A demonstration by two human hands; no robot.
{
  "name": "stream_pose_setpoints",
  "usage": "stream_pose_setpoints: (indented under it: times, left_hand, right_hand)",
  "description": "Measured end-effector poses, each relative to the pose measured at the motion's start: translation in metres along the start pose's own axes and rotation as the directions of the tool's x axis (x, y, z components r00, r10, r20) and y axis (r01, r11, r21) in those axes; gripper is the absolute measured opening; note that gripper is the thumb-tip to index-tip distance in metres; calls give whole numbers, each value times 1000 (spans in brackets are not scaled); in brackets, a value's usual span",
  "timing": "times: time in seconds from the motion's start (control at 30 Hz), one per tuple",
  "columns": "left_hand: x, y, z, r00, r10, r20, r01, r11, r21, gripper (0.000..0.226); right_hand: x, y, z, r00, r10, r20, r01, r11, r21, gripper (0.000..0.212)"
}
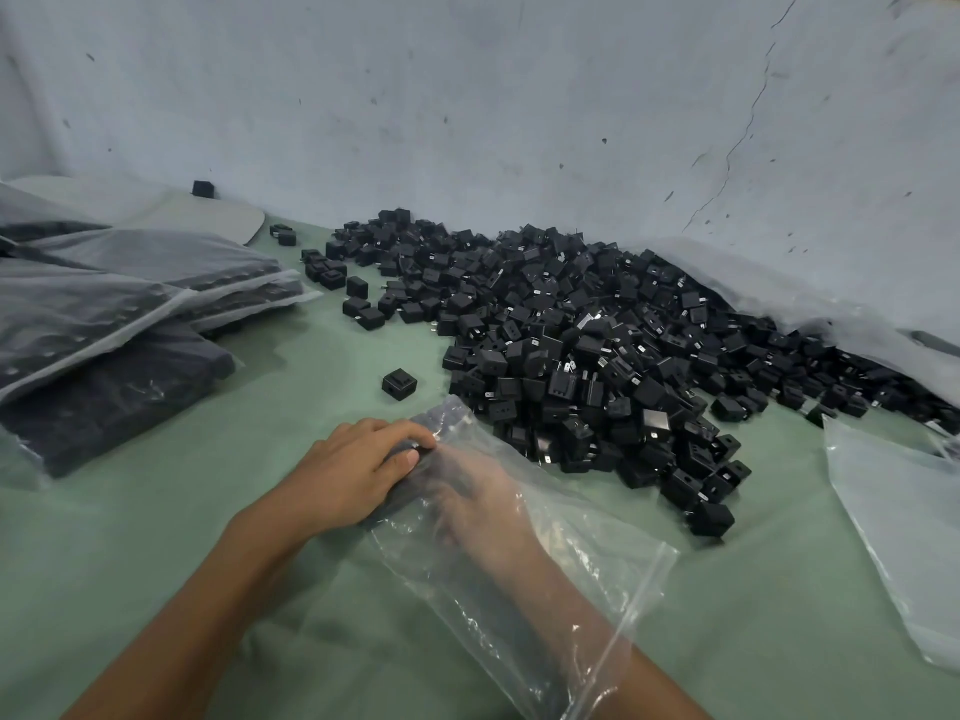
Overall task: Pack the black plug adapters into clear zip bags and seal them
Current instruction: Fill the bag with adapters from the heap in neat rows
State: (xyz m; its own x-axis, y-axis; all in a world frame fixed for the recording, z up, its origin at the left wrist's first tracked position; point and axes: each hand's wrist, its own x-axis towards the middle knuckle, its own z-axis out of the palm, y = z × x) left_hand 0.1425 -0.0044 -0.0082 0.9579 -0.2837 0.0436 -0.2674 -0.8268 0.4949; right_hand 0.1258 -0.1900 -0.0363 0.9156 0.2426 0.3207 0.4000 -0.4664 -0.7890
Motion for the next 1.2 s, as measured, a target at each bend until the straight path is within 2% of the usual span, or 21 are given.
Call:
stream_pose_setpoints:
  times: [0.17,0.43,0.53,0.7,0.8,0.9,1.03,1.13,1.17,1.2]
  left_hand:
    - [1,-2,1,1000,17,6,-17,1000,-6,23]
    - [3,-4,1,1000,27,-9,-28,998,-52,24]
    - [3,-6,2,999,32,-9,-32,998,-50,24]
    - [3,-5,2,999,44,-12,-45,997,-68,24]
    - [3,-5,1,999,41,-14,-42,996,-83,24]
    - [3,-5,1,999,44,-14,-45,995,-85,24]
    - [2,-6,1,999,33,-11,-33,997,-65,24]
    - [3,-9,1,999,33,-21,-34,997,-68,24]
    - [3,-10,1,999,38,-21,-40,997,-71,24]
    - [3,-11,1,999,49,-21,-50,996,-80,24]
  right_hand:
    - [0,-5,-3,999,-37,17,37,999,25,36]
    - [-2,-15,-4,995,-95,-5,95,994,47,20]
    - [-5,-14,-1,998,-57,4,56,996,70,19]
    - [-5,-13,-1,996,-85,-18,86,995,52,17]
    - [-4,-15,-1,996,-89,-16,88,994,-68,18]
    - [-7,-20,-4,996,-91,-11,90,993,-78,20]
    - [-33,-17,-21,989,-125,83,136,980,-145,46]
    - [-87,1,-57,979,-141,147,175,952,-250,39]
    - [-105,4,-73,991,-56,118,85,963,-256,39]
    - [-124,7,-90,981,-96,171,157,904,-398,30]
